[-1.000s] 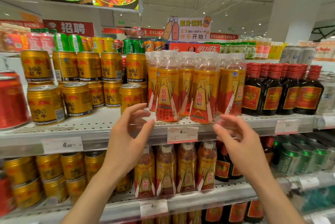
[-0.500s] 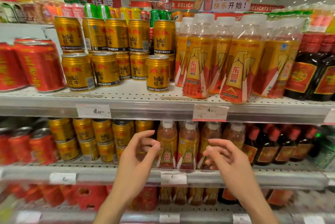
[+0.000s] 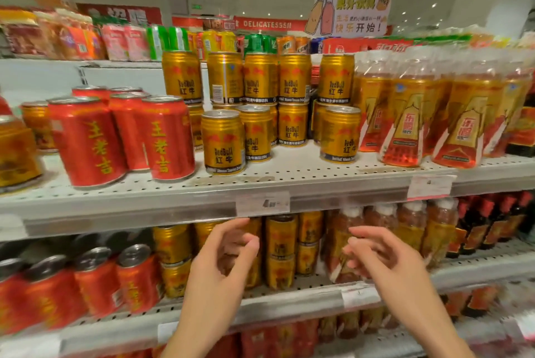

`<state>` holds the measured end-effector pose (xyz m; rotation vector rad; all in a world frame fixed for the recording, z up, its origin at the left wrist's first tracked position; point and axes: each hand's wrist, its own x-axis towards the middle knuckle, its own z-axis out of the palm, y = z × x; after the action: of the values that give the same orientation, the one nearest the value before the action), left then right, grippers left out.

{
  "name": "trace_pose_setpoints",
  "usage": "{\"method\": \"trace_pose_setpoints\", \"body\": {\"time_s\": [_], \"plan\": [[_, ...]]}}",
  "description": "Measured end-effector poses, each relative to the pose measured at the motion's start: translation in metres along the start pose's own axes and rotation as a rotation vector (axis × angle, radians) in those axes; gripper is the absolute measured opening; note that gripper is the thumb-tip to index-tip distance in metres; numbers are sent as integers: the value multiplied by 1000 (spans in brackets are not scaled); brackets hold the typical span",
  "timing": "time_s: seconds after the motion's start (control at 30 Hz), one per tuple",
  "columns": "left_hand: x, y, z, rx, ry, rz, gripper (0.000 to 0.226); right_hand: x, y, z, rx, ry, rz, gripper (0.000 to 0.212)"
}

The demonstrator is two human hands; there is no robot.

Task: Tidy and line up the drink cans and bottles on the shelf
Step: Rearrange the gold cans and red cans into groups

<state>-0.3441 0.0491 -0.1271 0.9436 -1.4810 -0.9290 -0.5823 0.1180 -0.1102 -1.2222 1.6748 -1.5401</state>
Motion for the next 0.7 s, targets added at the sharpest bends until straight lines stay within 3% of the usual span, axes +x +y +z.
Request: {"method": "trace_pose_setpoints", "body": {"time_s": [0.23, 0.43, 0.57, 0.7], "plan": [[16, 12, -65, 60, -5, 115, 26, -12, -45, 51, -83, 6, -98, 9], [44, 45, -95, 341, 140, 327, 26, 20, -101, 77, -319, -4, -389, 16], [66, 73, -109, 537, 200, 521, 40, 56, -143, 104, -508, -25, -681, 31], [89, 87, -117, 653, 254, 508, 59, 90, -174, 127, -719, -174, -812, 53]]}}
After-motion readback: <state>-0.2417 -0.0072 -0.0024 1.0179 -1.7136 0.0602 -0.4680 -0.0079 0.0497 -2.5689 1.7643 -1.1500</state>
